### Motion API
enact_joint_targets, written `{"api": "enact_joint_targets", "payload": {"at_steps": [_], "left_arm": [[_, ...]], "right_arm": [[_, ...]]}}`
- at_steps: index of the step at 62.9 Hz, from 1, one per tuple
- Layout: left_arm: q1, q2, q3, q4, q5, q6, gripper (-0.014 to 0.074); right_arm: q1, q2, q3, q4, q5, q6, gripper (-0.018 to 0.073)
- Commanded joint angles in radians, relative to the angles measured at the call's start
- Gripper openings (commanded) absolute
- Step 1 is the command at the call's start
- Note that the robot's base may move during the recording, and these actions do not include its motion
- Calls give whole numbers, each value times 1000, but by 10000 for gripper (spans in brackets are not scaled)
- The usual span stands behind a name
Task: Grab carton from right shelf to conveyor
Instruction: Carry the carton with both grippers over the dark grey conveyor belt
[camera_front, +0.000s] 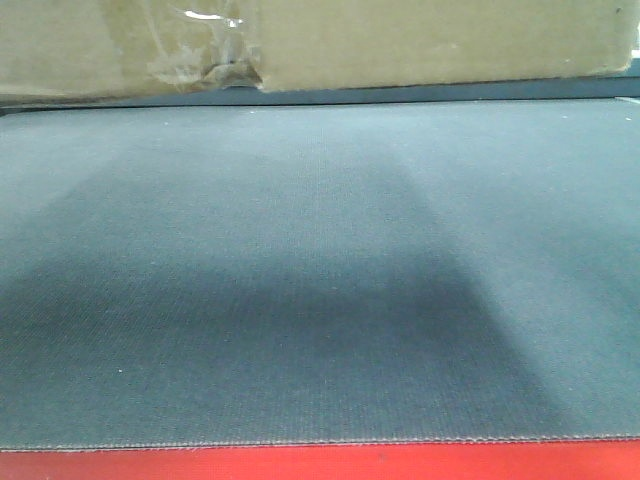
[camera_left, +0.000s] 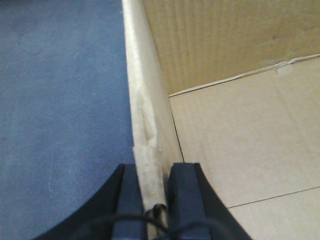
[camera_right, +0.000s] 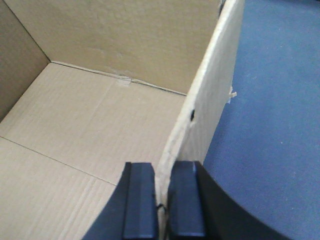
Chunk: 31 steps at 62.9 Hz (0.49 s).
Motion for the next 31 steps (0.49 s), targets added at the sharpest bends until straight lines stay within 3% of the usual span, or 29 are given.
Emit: {"api": "enact_joint_targets", "payload": {"at_steps": [1, 31], "left_arm": [[3, -5, -1, 96, 11, 14, -20], [3, -5, -1, 96, 11, 14, -20]], "right_arm": [[-4, -17, -6, -22, -26, -18, -67], [-4, -17, -6, -22, -26, -18, -67]]}}
